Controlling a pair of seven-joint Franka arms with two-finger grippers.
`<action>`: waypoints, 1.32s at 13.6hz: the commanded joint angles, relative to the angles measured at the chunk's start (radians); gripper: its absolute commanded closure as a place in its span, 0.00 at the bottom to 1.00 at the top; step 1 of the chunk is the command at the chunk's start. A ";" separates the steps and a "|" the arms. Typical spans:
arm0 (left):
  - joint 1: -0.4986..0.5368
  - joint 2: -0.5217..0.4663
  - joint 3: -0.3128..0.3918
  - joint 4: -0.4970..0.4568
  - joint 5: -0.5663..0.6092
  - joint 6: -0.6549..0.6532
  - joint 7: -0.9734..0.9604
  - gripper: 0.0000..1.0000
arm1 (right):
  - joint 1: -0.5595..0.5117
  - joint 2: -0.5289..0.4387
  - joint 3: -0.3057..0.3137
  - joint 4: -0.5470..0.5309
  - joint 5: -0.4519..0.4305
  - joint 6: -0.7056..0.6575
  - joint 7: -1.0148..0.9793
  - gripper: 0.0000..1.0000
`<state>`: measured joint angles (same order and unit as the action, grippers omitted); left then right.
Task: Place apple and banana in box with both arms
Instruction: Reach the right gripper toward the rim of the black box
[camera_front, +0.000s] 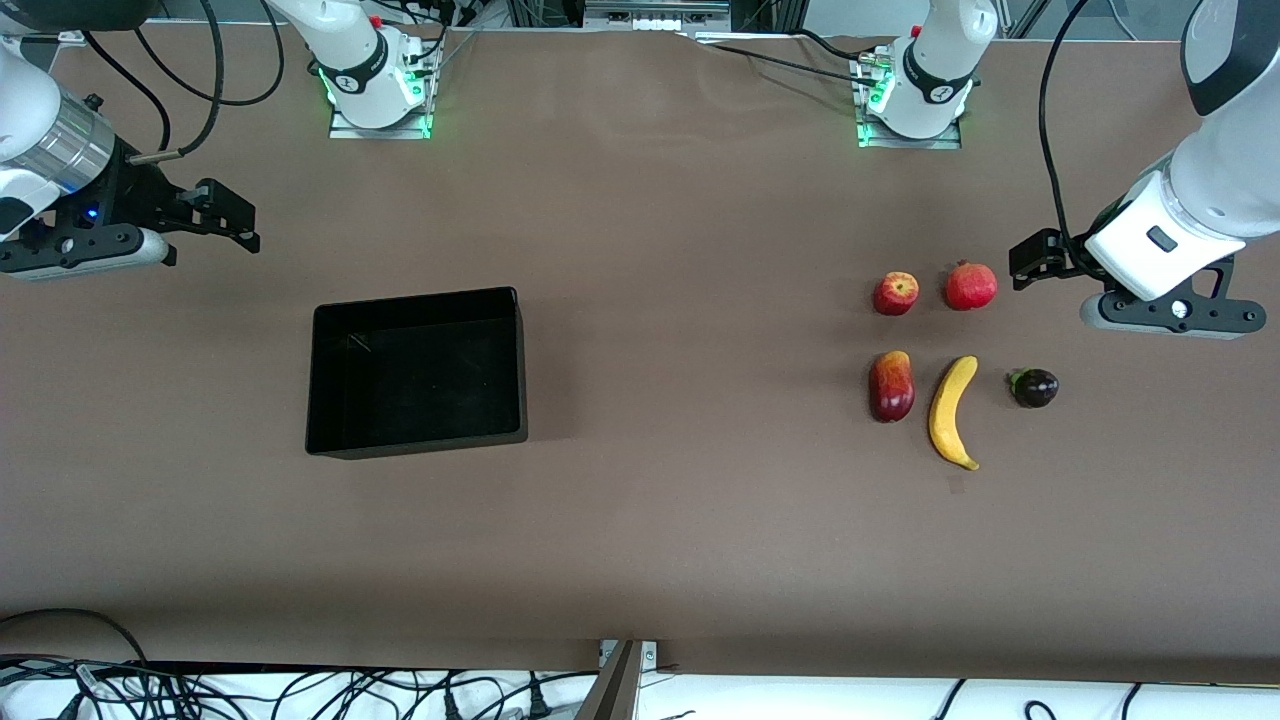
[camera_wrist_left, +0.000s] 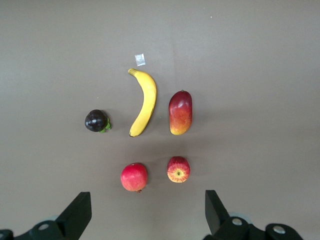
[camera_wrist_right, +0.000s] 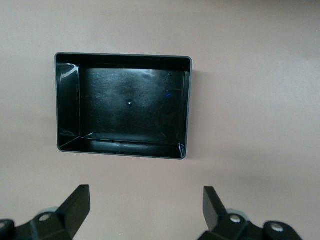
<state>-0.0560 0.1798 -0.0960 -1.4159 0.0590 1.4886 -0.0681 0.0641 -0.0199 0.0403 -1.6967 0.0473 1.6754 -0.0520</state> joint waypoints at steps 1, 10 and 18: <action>-0.001 -0.010 -0.004 0.000 0.008 -0.008 0.001 0.00 | -0.021 -0.008 0.021 0.003 -0.015 0.000 -0.002 0.00; -0.001 -0.010 -0.004 0.000 0.008 -0.008 0.002 0.00 | -0.021 0.063 0.020 -0.072 -0.052 0.080 0.001 0.00; -0.001 -0.010 -0.004 0.000 0.007 -0.008 0.004 0.00 | -0.024 0.253 -0.006 -0.369 -0.053 0.605 -0.009 0.00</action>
<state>-0.0563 0.1798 -0.0960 -1.4159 0.0590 1.4886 -0.0681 0.0563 0.1966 0.0363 -2.0267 0.0096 2.1914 -0.0520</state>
